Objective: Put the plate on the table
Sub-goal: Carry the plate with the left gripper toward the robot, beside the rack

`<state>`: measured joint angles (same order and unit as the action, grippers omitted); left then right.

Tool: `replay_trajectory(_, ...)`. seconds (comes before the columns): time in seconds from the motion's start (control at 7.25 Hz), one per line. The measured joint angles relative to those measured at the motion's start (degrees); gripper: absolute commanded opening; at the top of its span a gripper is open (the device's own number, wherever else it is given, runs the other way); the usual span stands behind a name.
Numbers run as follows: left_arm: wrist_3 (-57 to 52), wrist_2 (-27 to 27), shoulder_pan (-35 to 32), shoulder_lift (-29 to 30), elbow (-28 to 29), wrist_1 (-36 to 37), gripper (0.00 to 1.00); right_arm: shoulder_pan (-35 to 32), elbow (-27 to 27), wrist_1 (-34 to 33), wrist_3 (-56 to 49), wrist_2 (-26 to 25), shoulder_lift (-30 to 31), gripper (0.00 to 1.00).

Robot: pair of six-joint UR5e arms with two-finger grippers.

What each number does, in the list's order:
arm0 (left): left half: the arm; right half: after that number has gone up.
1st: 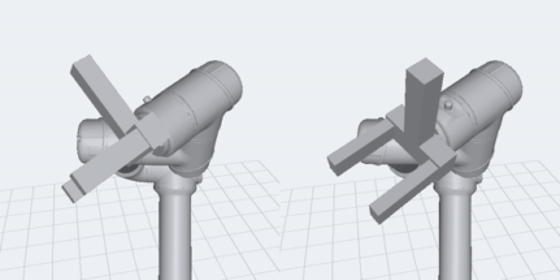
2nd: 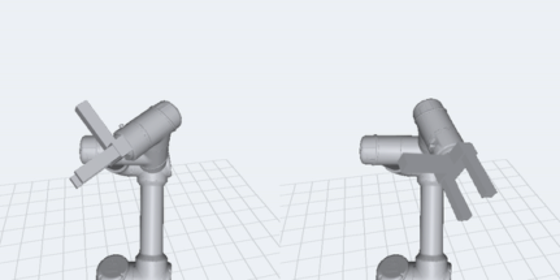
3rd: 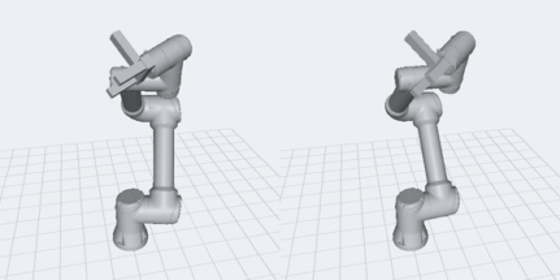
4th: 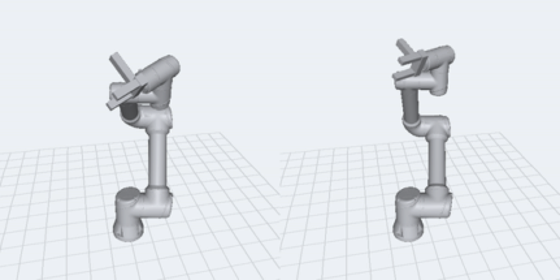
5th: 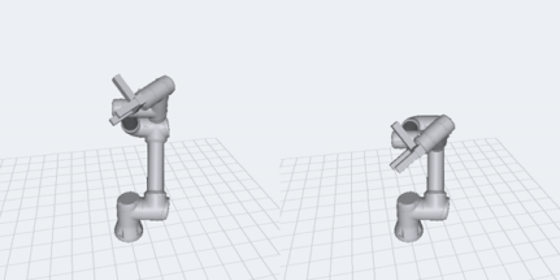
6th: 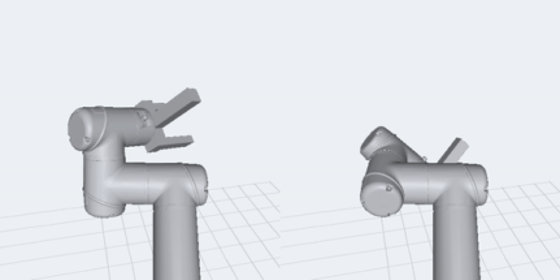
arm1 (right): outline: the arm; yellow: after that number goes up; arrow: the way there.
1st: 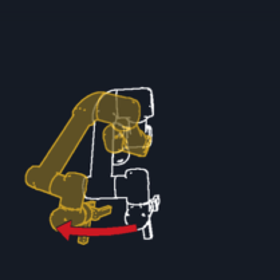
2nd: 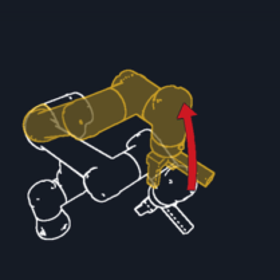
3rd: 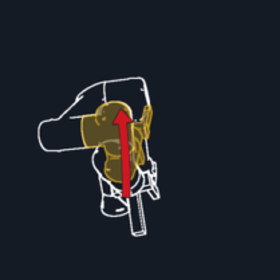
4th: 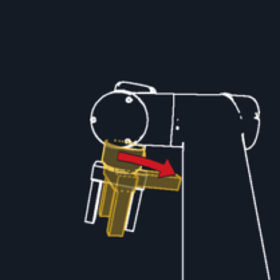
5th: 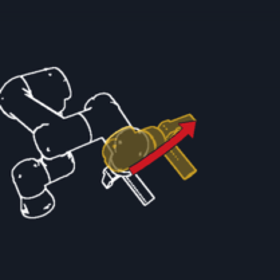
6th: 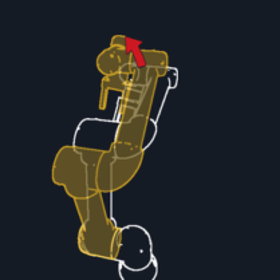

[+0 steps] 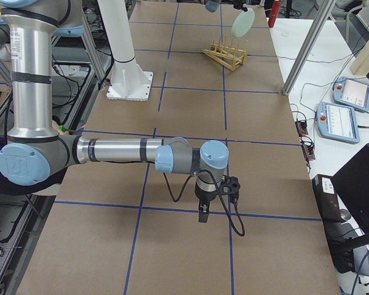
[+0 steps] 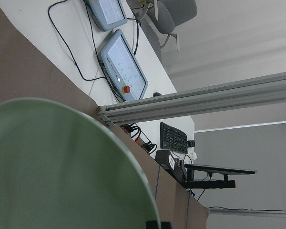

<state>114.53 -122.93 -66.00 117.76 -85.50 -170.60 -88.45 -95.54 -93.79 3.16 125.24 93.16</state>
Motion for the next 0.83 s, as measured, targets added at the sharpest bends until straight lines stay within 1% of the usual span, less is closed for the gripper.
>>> replay_trajectory(0.14,-0.17,-2.67,-0.87,0.26,-4.27,5.77,0.0,0.01,0.0,0.01,0.0,0.0,0.0,1.0)
replay_trajectory(0.41,-3.05,-5.05,-0.96,1.82,-14.33,21.88,0.0,0.01,0.0,0.01,0.0,0.0,0.0,1.0)
replay_trajectory(0.55,-7.03,-5.16,0.2,3.54,-18.66,31.99,0.0,0.0,0.0,0.01,0.0,0.0,0.0,1.0)
replay_trajectory(0.69,-11.95,-4.97,2.86,4.67,-22.69,41.68,0.0,-0.01,0.0,0.01,0.0,0.0,0.0,1.0)
replay_trajectory(0.83,-15.71,-4.25,6.27,5.36,-25.41,49.0,0.0,-0.03,0.0,0.01,0.0,0.0,0.0,1.0)
